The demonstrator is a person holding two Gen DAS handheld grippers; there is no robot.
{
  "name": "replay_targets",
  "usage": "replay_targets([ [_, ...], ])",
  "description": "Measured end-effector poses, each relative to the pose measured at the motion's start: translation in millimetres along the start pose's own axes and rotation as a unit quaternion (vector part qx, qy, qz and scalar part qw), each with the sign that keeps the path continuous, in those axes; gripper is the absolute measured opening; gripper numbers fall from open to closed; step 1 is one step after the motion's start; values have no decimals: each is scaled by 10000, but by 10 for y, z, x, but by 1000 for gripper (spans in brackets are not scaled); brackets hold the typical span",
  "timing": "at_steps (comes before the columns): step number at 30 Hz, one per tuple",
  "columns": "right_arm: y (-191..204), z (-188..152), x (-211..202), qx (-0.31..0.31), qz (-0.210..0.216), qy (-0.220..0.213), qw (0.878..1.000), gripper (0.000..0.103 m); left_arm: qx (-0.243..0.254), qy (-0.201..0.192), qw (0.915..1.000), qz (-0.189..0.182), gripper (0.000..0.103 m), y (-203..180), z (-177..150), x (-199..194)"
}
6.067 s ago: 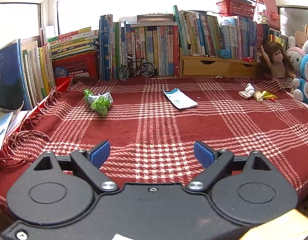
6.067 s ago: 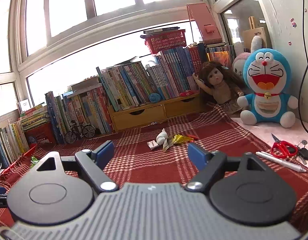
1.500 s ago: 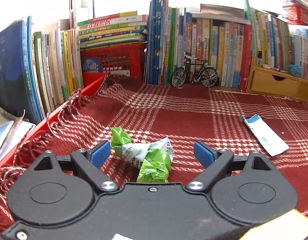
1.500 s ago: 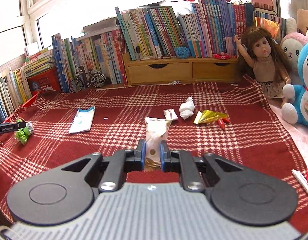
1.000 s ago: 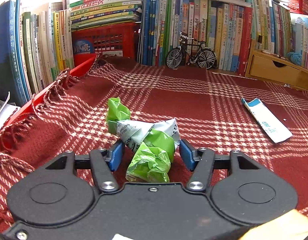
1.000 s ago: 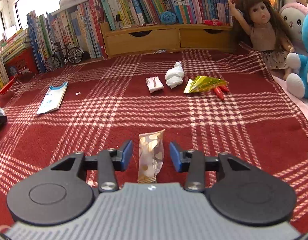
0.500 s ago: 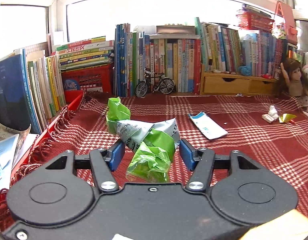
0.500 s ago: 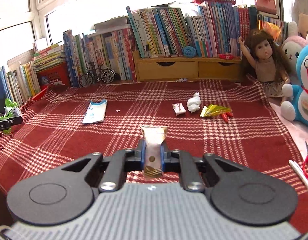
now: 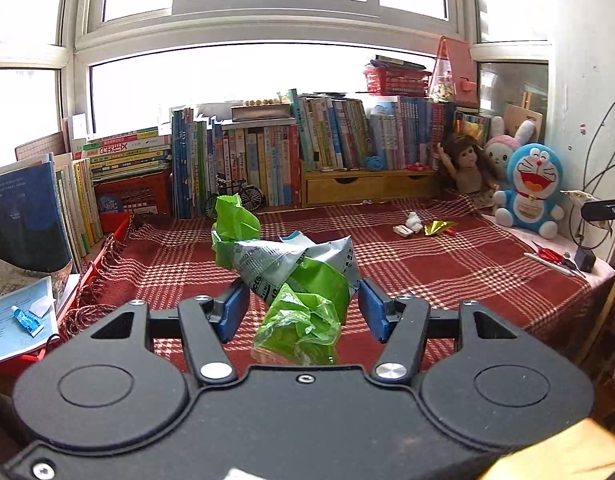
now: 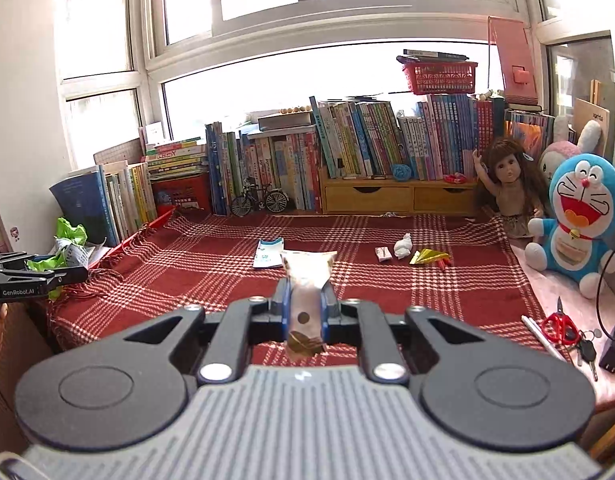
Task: Organize books
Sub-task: 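Carry the green wrapper and white-gold wrapper off the bed toward the trash bin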
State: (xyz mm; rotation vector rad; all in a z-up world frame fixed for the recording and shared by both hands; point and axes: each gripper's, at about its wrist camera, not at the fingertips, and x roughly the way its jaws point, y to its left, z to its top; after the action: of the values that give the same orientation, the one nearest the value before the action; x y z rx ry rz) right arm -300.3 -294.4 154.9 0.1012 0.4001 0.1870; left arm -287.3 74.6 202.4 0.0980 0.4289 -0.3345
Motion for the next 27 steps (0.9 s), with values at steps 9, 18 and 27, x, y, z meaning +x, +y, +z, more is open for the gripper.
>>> replay_targets([
  [9, 446, -266, -959, -319, 261, 21, 9991, 20, 197, 159, 9955, -911, 57, -408, -389, -1138],
  [18, 622, -587, -1126, -229, 518, 279, 9980, 22, 524, 603, 9915, -1031, 58, -663, -774, -1193],
  [27, 506, -1574, -82, 520, 636, 1253, 9887, 22, -83, 1788, 9824, -528, 58, -666, -1777, -58],
])
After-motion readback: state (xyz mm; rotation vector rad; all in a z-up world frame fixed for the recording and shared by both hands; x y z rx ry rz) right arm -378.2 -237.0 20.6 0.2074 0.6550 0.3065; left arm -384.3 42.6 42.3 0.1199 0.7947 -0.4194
